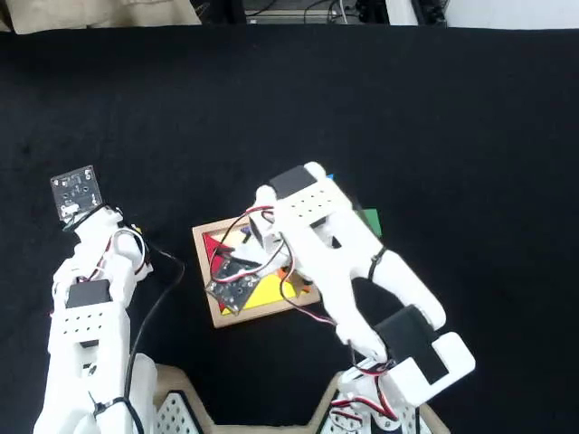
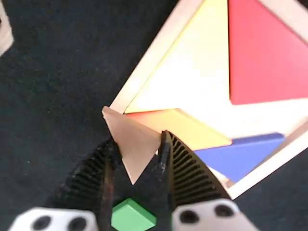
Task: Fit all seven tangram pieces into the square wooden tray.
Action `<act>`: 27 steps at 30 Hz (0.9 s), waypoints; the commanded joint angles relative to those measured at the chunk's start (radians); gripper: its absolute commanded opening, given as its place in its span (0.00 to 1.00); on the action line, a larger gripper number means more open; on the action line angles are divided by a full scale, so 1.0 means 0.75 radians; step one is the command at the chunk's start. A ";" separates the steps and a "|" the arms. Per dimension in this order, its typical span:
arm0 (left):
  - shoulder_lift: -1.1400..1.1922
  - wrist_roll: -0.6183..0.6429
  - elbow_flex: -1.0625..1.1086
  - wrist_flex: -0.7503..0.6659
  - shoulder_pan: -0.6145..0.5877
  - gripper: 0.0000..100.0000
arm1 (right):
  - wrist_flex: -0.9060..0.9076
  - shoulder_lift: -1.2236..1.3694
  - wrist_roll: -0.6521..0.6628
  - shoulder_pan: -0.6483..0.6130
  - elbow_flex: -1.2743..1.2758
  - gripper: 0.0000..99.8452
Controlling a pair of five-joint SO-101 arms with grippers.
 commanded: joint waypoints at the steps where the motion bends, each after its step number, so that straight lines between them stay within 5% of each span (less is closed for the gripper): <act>1: 0.000 0.008 -0.009 -0.031 -0.011 0.03 | -0.074 -0.060 0.020 -0.043 -0.048 0.01; 8: -0.002 0.008 -0.009 -0.029 -0.011 0.03 | -0.162 -0.054 0.018 -0.104 -0.046 0.02; 12: -0.002 0.008 -0.009 -0.029 -0.011 0.03 | -0.200 0.009 -0.143 -0.106 -0.071 0.02; 19: 0.000 0.008 -0.009 -0.031 -0.009 0.03 | -0.225 0.064 -0.227 -0.108 -0.073 0.23; 27: 0.000 0.008 -0.009 -0.035 -0.009 0.03 | -0.215 0.056 -0.227 -0.166 -0.079 0.21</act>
